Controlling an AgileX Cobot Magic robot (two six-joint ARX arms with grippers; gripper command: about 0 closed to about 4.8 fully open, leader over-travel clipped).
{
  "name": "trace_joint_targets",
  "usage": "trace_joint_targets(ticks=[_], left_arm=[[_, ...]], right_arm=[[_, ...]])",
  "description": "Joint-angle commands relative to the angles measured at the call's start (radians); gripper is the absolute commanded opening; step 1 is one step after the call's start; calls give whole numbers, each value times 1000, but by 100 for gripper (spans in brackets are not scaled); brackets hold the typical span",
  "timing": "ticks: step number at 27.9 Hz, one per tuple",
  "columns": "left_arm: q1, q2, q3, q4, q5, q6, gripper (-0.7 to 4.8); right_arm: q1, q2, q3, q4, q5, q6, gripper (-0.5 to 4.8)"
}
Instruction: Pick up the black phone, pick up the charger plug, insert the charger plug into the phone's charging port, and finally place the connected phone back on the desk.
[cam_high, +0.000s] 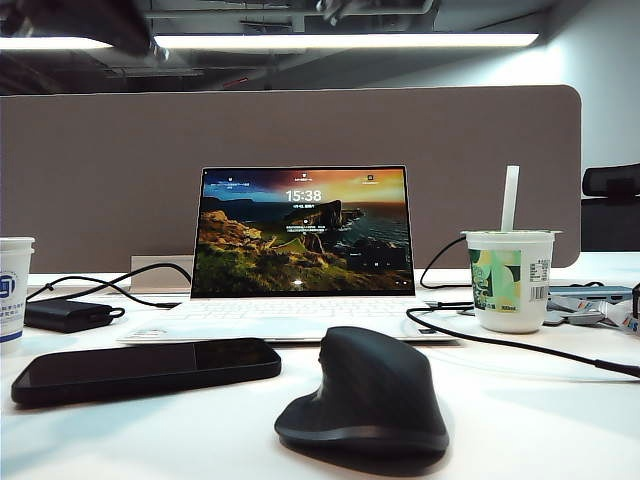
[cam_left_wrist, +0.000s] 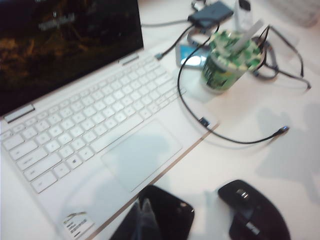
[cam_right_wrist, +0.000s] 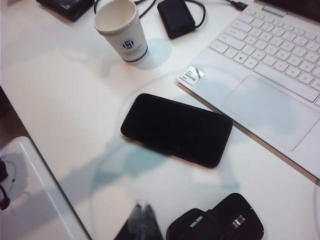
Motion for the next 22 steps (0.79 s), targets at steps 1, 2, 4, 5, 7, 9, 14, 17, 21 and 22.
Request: trace_joint_targets(ticks=[1,2,4,5,7,9,14,17,21,22], left_arm=[[0,49,5,-8,9,37,-6],[0,68,5,-13,9,37,-6],[0,100,5,-20,9,37,-5],[0,118,5,-25,11,39,-4],[0,154,5,-32,37,40,6],[0,187,4,-37,59,40,45],[0,266,4,-90,72,121,124],[0,301,3,-122,71,175,190],[0,339,2,-134,69,216,227],[0,347,2,-133,68,216,232]], right_arm=[[-2,27,6,33,-5,34,-6],[-2,40,6,42,-5,61,-6],[-2,61,6,52,-6,92,-6],[-2,74,6,57,-12,95,-6],[-2,94,6,66,-18,95,-6],[-2,115,6,71,-37,94,-6],[0,151,6,72,-84,91,-6],[2,163,6,76,-87,71,-6],[11,180,6,92,-84,-21,-6],[13,187,6,95,-87,-45,-6]])
